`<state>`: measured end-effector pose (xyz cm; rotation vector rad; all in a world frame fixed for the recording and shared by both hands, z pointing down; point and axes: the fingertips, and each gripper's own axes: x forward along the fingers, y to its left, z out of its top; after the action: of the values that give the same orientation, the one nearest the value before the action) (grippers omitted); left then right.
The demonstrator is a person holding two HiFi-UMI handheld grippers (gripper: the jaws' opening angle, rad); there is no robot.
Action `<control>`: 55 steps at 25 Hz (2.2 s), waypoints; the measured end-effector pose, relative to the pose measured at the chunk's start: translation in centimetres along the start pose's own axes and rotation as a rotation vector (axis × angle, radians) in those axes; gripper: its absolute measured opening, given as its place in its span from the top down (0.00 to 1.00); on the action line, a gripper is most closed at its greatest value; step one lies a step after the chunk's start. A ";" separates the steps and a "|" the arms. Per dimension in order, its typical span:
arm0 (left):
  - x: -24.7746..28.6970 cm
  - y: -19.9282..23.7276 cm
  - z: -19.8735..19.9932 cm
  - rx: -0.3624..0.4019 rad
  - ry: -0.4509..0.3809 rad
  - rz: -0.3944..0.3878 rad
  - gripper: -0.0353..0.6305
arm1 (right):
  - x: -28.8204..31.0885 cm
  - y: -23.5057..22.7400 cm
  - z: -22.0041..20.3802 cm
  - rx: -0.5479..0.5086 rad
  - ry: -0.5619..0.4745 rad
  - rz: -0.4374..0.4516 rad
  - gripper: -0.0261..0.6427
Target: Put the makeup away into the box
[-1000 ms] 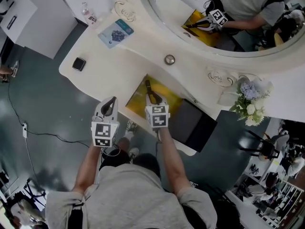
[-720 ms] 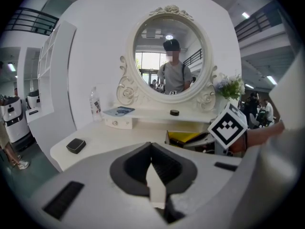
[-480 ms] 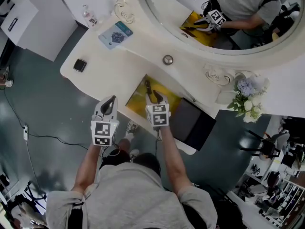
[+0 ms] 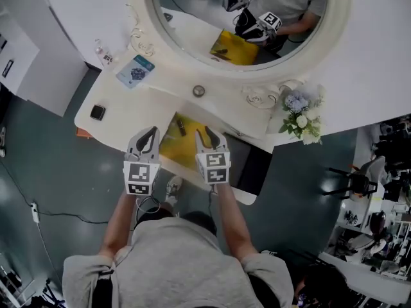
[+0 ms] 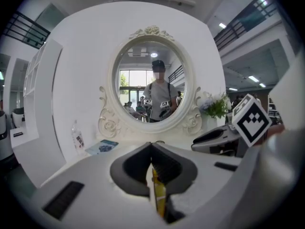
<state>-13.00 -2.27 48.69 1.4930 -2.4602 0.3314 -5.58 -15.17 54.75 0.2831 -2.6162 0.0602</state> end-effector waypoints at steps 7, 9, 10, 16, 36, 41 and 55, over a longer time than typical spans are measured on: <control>0.7 -4.5 5.0 0.064 -0.083 -0.103 0.94 | -7.1 -4.2 2.9 0.017 -0.130 -0.145 0.82; 0.9 -5.8 5.6 0.073 -0.091 -0.134 0.94 | -8.8 -5.3 3.2 0.025 -0.160 -0.188 0.86; 1.0 -6.4 5.8 0.076 -0.094 -0.148 0.94 | -9.7 -5.8 3.3 0.031 -0.172 -0.206 0.89; 1.8 -9.3 6.0 0.097 -0.090 -0.210 0.94 | -12.8 -7.6 2.0 0.092 -0.189 -0.270 0.93; 7.7 -2.7 3.9 0.058 -0.033 -0.124 0.94 | -1.0 -7.0 5.4 0.044 -0.166 -0.127 0.93; 9.9 0.0 1.8 0.034 0.005 -0.096 0.94 | 4.0 -6.6 4.8 0.028 -0.117 -0.079 0.93; 13.2 3.1 -2.9 -0.018 0.095 -0.069 0.94 | 15.3 -6.4 1.2 0.034 0.109 0.009 0.55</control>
<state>-21.44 -10.97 55.50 1.5146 -2.3268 0.3572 -17.88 -24.41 61.15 0.2718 -2.5102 0.1206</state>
